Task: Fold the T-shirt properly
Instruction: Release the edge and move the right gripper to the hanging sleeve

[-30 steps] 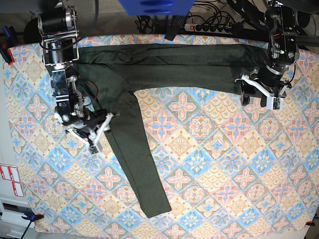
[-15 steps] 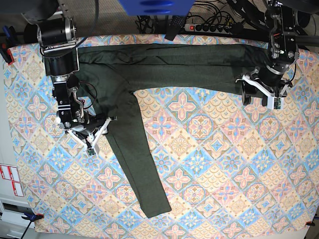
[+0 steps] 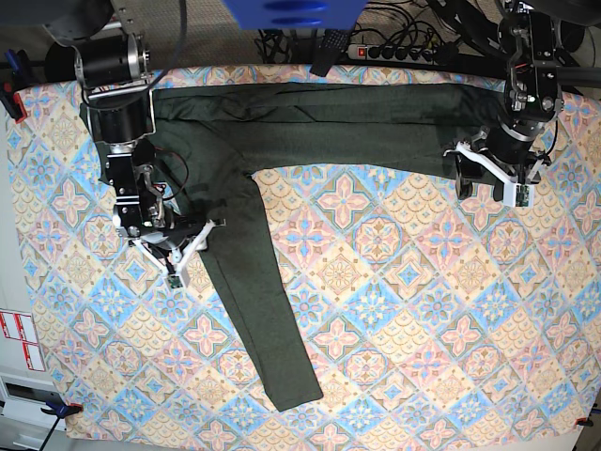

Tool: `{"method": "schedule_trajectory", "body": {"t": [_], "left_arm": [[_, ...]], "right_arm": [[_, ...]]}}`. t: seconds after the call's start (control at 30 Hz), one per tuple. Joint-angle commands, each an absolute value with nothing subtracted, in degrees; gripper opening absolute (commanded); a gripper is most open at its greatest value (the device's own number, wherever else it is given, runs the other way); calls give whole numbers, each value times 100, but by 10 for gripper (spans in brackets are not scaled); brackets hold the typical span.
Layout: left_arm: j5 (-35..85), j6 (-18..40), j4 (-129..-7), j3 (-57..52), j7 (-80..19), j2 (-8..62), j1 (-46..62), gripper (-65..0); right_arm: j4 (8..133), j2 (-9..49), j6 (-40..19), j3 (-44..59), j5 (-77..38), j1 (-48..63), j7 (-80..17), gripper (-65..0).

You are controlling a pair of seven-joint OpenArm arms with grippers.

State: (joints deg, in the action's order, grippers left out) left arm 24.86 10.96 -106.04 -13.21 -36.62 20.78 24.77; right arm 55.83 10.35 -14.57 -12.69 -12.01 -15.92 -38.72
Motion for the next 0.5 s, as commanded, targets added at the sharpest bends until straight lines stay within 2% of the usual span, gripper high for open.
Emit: {"method": "schedule_trajectory", "body": {"t": [0.0,0.23,0.3,0.47], "left_arm": [[2519,1103,-10703,-1341,-3547,2141,2484,-257],[2519,1103,-10703,-1341,-3547,2141,2501,-257],[2519,1103,-10703,-1341,-3547,2141,2501,-257],[2519,1103,-10703,-1341,-3547,2141,2501,-257]], "right_arm": [[5560,998,-1516,-1262,-1262,-1675,-3934,-432],[5499,848,-1516,-1270,-1262,-1675,-3881,-438],[5534,840,-1516,-1270,-1262,-1666,-3881,-461],[5657,840,-1534,-1270,-1262,-1640,-3881,-650]]}}
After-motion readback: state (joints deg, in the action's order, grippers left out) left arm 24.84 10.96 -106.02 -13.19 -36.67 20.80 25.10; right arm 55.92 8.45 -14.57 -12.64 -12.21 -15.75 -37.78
